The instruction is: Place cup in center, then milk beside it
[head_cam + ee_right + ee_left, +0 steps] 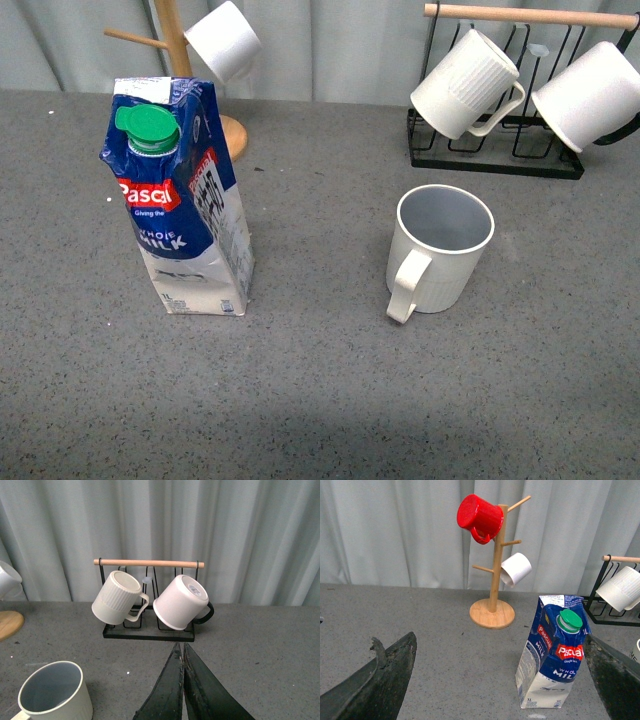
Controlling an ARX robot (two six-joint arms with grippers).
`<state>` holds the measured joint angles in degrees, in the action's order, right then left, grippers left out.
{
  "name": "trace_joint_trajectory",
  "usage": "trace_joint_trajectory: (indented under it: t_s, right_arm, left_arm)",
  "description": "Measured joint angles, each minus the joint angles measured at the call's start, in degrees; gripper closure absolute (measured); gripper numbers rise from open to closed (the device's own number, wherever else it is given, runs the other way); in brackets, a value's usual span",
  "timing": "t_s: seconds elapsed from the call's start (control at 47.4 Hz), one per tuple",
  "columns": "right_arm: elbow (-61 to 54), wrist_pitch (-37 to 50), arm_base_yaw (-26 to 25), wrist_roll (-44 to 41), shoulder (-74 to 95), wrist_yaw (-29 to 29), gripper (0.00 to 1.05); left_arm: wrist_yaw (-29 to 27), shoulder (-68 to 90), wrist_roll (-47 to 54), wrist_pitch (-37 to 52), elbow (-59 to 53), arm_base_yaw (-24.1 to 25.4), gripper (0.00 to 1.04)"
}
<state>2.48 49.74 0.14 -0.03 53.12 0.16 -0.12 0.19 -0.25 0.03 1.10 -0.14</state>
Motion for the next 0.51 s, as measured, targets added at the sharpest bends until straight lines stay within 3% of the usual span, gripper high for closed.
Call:
trace_joint_trajectory:
  t_s: [0.506]
  right_arm:
    - [-2.2,-16.8,0.0,0.0,-19.5,-0.1,1.04]
  left_arm:
    - [0.0,0.0,0.0,0.0,0.0,0.0,0.06]
